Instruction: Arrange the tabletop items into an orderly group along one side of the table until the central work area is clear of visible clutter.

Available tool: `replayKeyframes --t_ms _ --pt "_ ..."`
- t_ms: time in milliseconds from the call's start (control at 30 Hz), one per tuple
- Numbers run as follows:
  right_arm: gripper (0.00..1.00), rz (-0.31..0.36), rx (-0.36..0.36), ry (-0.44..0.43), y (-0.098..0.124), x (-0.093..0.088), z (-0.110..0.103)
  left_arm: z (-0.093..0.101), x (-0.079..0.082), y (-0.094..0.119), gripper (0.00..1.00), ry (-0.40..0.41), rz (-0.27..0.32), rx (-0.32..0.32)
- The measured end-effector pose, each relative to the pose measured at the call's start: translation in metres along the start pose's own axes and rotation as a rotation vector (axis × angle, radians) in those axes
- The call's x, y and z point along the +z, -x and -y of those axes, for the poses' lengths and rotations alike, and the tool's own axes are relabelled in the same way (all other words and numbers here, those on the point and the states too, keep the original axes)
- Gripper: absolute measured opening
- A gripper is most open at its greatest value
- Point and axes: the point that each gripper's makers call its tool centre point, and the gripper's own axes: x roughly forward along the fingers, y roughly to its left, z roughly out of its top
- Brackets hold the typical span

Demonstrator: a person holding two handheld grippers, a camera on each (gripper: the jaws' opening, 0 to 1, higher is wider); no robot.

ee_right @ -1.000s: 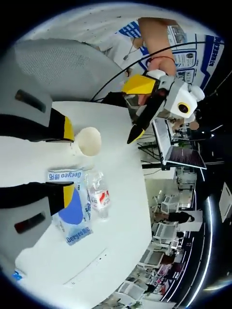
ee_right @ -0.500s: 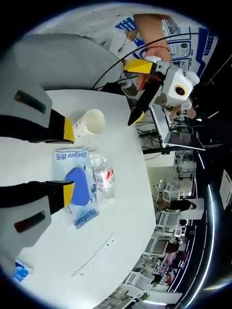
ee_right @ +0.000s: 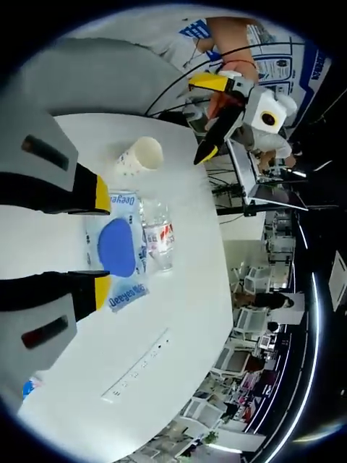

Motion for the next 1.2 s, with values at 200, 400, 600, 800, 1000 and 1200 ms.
replayKeyframes --t_ms 200,400,600,800,1000,1200 --pt "0.28 -0.006 -0.008 0.026 -0.002 0.003 0.015 0.000 0.000 -0.002 0.91 -0.002 -0.004 0.001" --pt "0.27 -0.011 -0.014 0.050 -0.007 0.007 0.030 0.000 0.002 -0.005 0.91 0.003 0.004 0.001" --pt "0.27 -0.030 -0.009 0.079 -0.018 0.006 0.042 -0.001 0.004 -0.008 0.91 0.005 0.007 0.001" --pt "0.27 -0.054 0.002 0.090 -0.029 0.003 0.051 -0.005 0.006 -0.007 0.91 0.010 0.013 0.010" --pt "0.27 -0.064 0.010 0.105 -0.039 0.006 0.060 -0.007 0.007 -0.006 0.90 0.016 0.019 0.017" --pt "0.27 -0.081 0.023 0.120 -0.051 0.009 0.071 -0.009 0.006 -0.005 0.90 0.023 0.021 0.021"
